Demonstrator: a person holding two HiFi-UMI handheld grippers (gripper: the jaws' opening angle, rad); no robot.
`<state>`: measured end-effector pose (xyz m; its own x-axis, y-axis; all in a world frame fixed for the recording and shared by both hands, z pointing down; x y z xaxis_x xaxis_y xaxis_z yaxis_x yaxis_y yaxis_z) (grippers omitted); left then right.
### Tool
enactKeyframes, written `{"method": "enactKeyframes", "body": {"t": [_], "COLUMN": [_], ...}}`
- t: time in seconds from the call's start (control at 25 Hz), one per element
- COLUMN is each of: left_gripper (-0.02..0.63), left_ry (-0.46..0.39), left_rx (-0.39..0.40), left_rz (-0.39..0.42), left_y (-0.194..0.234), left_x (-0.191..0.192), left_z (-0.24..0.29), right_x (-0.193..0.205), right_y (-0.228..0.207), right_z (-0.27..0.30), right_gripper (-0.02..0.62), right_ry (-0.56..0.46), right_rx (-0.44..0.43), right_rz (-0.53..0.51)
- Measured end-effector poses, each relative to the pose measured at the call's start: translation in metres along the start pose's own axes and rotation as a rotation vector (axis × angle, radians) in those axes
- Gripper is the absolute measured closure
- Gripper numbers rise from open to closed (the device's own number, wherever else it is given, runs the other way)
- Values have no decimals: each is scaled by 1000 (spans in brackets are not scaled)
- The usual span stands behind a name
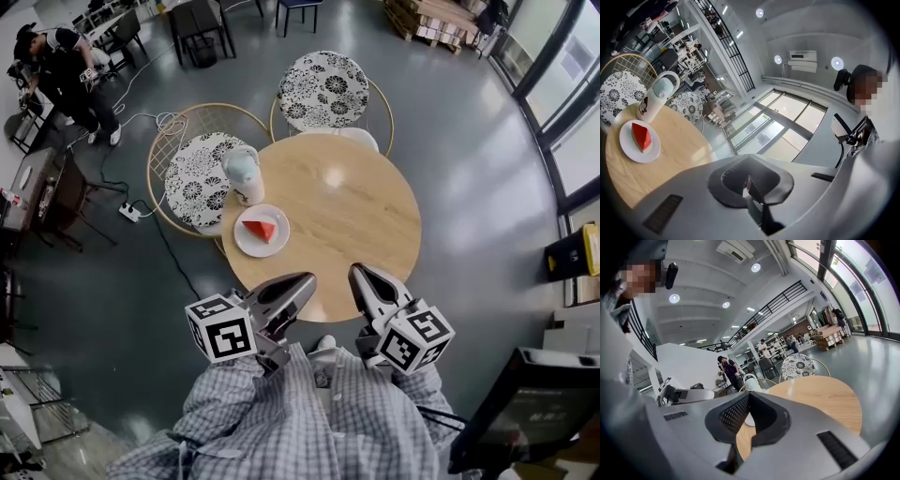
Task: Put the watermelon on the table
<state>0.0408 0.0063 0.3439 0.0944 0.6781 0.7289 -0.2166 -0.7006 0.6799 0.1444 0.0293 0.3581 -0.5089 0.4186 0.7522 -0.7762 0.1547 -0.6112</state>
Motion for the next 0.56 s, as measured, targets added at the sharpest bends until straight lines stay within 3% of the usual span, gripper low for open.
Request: {"method": "enactKeyframes", "body": {"t": [0.56], "left_gripper": [598], "left_ry": [9], "left_rx": [15], "left_rz": [-1], "left_y": [-7], "left_x": [4], "left_z": [0], "right_x": [1], "right_y": [4], "right_z": [-9], "right_gripper": [588], "right_ry": [0], "right_rx": [14], "right_rz": [-14]}}
Point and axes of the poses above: the fingertips, and each gripper's own axes: z forward along the fingers, y to its left, x out of its underside, the point moved 2 cm from there along -z, backward along the fingers, and after that the axes turned 9 degrees about z, right-handed, at the moved point
